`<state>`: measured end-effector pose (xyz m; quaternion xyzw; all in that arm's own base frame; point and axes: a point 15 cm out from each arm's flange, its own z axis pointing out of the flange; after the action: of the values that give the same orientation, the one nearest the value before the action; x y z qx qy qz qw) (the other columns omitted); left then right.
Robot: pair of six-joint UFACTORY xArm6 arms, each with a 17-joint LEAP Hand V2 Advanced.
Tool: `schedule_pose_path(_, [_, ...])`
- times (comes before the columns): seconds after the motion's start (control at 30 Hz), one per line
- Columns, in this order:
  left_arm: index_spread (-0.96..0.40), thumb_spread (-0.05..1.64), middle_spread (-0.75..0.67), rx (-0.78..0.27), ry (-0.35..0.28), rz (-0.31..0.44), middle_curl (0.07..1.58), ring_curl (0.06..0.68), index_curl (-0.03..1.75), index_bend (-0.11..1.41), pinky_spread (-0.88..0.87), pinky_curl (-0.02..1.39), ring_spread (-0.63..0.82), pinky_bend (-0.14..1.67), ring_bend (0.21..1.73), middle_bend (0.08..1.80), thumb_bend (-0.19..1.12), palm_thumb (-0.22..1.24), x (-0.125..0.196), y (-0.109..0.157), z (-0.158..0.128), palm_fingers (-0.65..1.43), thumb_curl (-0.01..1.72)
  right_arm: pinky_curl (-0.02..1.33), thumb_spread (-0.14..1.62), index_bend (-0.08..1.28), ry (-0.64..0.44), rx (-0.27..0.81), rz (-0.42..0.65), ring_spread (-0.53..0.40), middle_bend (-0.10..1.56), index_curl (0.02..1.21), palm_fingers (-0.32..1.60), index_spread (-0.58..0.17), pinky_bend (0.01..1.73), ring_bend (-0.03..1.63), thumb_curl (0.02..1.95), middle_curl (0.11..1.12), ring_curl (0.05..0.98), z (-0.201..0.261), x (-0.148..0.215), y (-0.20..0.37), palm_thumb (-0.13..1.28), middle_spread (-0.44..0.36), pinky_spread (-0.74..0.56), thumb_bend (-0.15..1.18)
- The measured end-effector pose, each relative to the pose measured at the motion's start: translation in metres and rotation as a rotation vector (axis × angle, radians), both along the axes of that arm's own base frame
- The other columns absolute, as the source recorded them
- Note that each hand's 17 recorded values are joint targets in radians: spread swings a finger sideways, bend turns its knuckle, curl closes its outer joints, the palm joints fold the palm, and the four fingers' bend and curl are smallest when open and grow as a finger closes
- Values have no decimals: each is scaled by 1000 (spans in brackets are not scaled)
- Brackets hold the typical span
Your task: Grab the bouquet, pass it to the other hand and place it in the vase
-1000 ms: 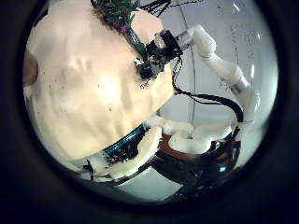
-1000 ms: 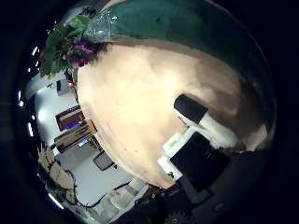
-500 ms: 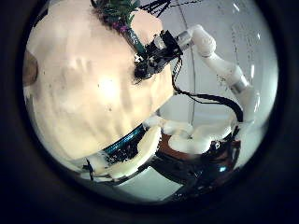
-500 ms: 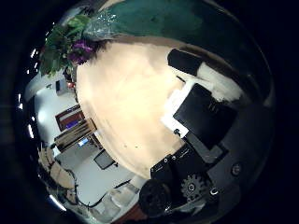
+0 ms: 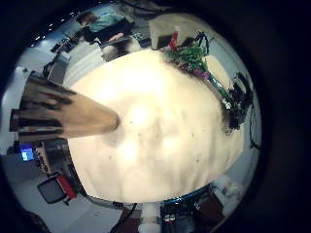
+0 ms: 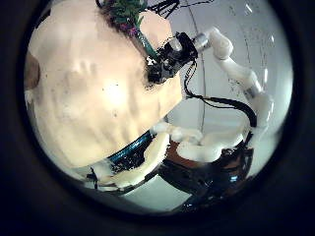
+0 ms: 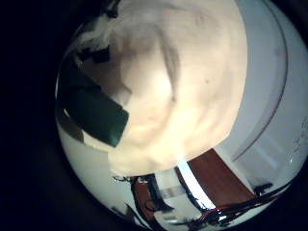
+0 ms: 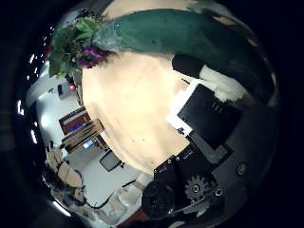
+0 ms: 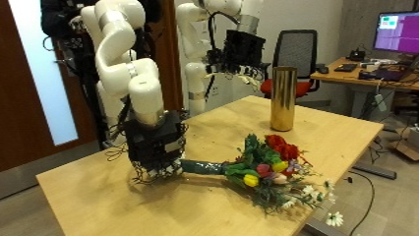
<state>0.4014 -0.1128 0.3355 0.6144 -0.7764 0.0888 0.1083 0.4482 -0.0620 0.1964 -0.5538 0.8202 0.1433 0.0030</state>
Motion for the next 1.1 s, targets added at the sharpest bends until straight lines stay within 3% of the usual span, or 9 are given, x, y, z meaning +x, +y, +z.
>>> schedule_pose_path(0.47, [249,884,498,-12,-20,44,292,217,310,169,585,313,607,307,444,192,-30,341,1,12,12,25,309,640,893,912,-276,214,18,-198,1285,1072,1110,-354,1439,1456,681,860,617,86,12,9,1239,-174,-202,18])
schedule_pose_path(0.87, [263,882,480,-109,-32,100,296,215,313,169,574,311,601,286,442,195,-32,342,7,22,39,59,313,708,623,906,-573,436,65,-193,1307,1115,1119,-340,1344,1463,853,844,621,162,-3,37,1235,-154,-206,-6])
schedule_pose_path(1.1, [266,885,464,-165,-49,127,301,214,311,166,577,309,590,281,438,197,-32,337,15,30,57,77,309,751,445,935,-647,609,116,-192,1317,1121,1126,-332,1299,1462,909,841,622,180,-14,66,1216,-153,-218,-17])
